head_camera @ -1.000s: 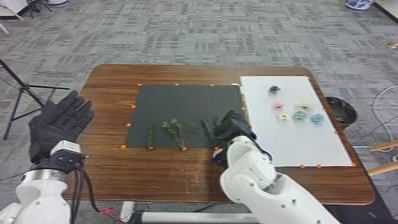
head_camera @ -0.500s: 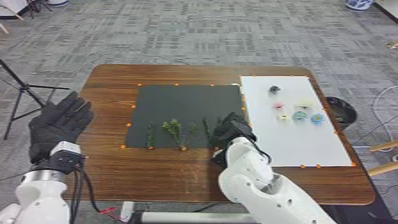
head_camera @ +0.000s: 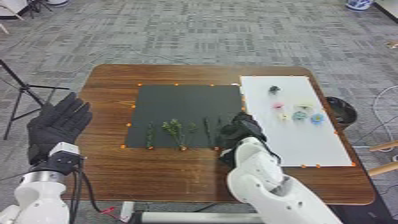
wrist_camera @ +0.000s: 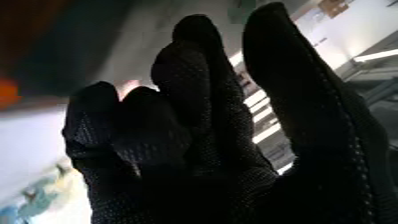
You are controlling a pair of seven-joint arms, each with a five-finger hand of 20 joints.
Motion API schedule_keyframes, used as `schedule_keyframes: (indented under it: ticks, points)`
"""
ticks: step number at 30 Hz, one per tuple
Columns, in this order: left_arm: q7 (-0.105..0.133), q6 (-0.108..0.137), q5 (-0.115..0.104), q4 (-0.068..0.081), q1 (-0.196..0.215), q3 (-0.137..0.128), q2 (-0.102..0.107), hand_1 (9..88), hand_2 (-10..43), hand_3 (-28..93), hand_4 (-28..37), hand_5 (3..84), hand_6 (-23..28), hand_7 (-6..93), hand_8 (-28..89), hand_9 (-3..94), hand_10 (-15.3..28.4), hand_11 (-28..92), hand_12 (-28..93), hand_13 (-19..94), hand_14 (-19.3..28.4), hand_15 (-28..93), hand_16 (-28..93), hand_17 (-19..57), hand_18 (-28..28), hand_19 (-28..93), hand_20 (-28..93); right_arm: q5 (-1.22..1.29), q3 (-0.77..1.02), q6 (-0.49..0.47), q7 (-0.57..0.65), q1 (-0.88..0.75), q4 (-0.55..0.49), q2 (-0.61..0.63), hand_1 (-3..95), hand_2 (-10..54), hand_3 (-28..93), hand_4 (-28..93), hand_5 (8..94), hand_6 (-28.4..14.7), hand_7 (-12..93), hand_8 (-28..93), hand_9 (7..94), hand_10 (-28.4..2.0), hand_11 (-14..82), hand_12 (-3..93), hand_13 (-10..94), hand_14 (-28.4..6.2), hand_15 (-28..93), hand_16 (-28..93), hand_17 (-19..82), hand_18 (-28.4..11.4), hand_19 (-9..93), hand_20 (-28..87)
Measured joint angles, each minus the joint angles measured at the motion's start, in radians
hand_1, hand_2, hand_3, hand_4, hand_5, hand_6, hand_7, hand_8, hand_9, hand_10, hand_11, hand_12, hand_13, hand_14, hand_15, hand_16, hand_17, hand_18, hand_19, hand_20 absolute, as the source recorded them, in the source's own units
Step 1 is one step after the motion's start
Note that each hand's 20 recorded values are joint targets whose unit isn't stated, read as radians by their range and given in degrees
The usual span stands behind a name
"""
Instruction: Arrange flowers
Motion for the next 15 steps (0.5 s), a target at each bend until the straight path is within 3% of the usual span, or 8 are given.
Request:
schedule_keyframes:
  ticks: [2,5,7,11,15]
  points:
    - [0.002,0.000,0.000,0.000,0.002,-0.003,-0.002,25.7,16.5,75,-28.3,45.3,10.1,11.3,-8,35.2,16.2,22,11,27,16.1,29,-5,-6.3,16.1,39,11,-0.074,0.006,-0.002,-0.011,-0.004,-0.010,0.014,41.9,-9.5,66,-13,65.4,-6.3,36,16,69.2,-17.8,50.7,38.9,72,-12.5,76,42,38,-27.0,88,32]
    - [0.005,0.000,0.000,0.000,0.005,-0.007,-0.004,25.7,16.5,75,-28.3,45.3,10.1,11.3,-8,35.1,16.2,22,11,27,16.0,29,-5,-6.3,16.1,39,11,-0.201,0.031,-0.013,-0.024,-0.005,-0.025,0.035,38.8,-9.5,70,-13,65.7,-7.7,23,-6,68.6,-18.2,47.6,36.4,70,-13.0,76,41,37,-26.9,87,33]
    - [0.006,-0.001,0.000,0.000,0.006,-0.007,-0.005,25.7,16.5,75,-28.3,45.3,10.1,11.3,-8,35.0,16.3,22,11,27,16.1,29,-5,-6.3,16.1,39,11,-0.226,0.059,-0.029,-0.031,0.002,-0.029,0.049,39.2,-9.5,71,-14,61.6,-8.6,16,-7,67.1,-18.6,46.7,36.3,69,-13.4,76,41,36,-26.4,86,33]
    - [0.007,-0.004,0.000,0.000,0.006,-0.007,-0.007,25.7,16.5,75,-28.3,45.2,10.1,11.3,-8,35.0,16.2,22,11,27,16.0,29,-5,-6.3,16.1,39,11,-0.125,0.122,-0.146,-0.060,0.038,-0.028,0.092,41.9,-9.5,72,-17,57.0,-8.3,13,-7,62.5,-18.8,43.8,34.2,64,-13.8,75,41,32,-25.5,84,34]
    - [0.008,-0.007,0.000,0.000,0.003,-0.007,-0.007,25.7,16.4,75,-28.3,45.2,10.1,11.3,-8,34.9,16.1,22,11,27,16.1,29,-5,-6.3,16.2,39,11,-0.013,0.145,-0.242,-0.099,0.077,-0.017,0.170,43.0,-9.5,74,-19,57.1,-8.2,13,-7,60.3,-18.9,24.9,23.8,60,-14.5,71,36,30,-25.9,81,36]
